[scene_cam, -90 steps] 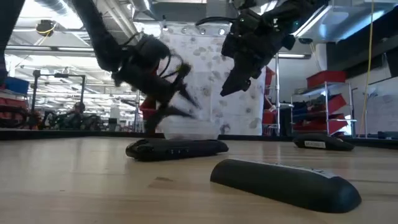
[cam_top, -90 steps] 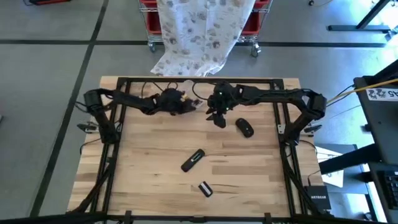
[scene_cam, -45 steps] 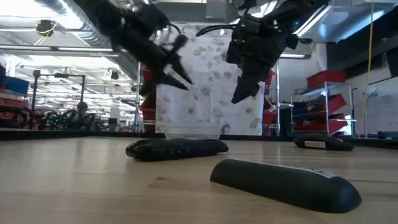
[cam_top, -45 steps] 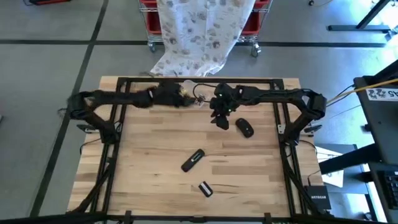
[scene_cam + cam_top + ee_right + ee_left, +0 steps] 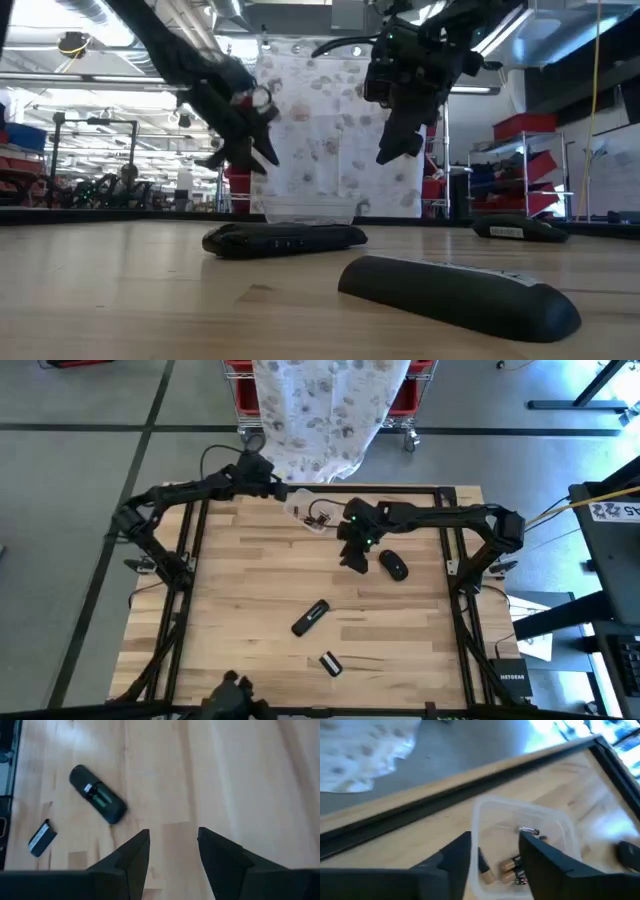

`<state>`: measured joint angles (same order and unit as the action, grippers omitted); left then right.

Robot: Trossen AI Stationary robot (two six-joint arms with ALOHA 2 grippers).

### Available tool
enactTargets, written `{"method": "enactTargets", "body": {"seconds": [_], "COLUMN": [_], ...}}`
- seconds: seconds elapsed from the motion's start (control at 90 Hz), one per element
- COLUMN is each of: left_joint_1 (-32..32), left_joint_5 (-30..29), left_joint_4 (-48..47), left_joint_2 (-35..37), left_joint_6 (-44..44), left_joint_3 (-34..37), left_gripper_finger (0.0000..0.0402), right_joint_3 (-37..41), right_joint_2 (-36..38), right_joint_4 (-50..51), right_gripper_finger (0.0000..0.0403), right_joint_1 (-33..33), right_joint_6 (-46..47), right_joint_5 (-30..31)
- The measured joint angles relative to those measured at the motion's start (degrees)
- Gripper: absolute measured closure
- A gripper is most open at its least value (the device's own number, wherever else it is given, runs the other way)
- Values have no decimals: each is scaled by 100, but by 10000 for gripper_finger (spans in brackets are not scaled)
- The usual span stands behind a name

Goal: Insert battery
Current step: Remove the silver battery from the transparent bin

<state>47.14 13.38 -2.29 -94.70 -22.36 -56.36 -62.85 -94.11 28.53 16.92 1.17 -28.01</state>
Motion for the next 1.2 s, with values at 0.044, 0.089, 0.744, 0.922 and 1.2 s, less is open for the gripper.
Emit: {"method": "enactTargets", "body": {"seconds": [0.044, 0.089, 0.744, 0.922, 1.2], "left_joint_1": [-38, -102, -636, -857, -1771], "left_joint_5": [92, 73, -624, -1019, -2842], "left_joint_4": [151, 229, 30, -2, -20], "left_joint_2": [-222, -408, -1108, -641, 52], "left_joint_6": [41, 94, -250, -263, 109], "left_joint_3": [0, -12, -557, -555, -556], "left_gripper_finger": [213, 200, 347, 388, 397], "right_joint_3": [0, 0, 0, 2, 1], "right_joint_2": [0, 0, 7, 7, 10], "right_joint_4": [1, 5, 119, -81, -155], "right_gripper_finger": [249, 249, 249, 249, 249], "right_joint_1": [-60, -108, -120, -115, 61], "right_joint_6": [45, 123, 502, 491, 413], "right_joint_5": [26, 42, 151, 336, 929]}}
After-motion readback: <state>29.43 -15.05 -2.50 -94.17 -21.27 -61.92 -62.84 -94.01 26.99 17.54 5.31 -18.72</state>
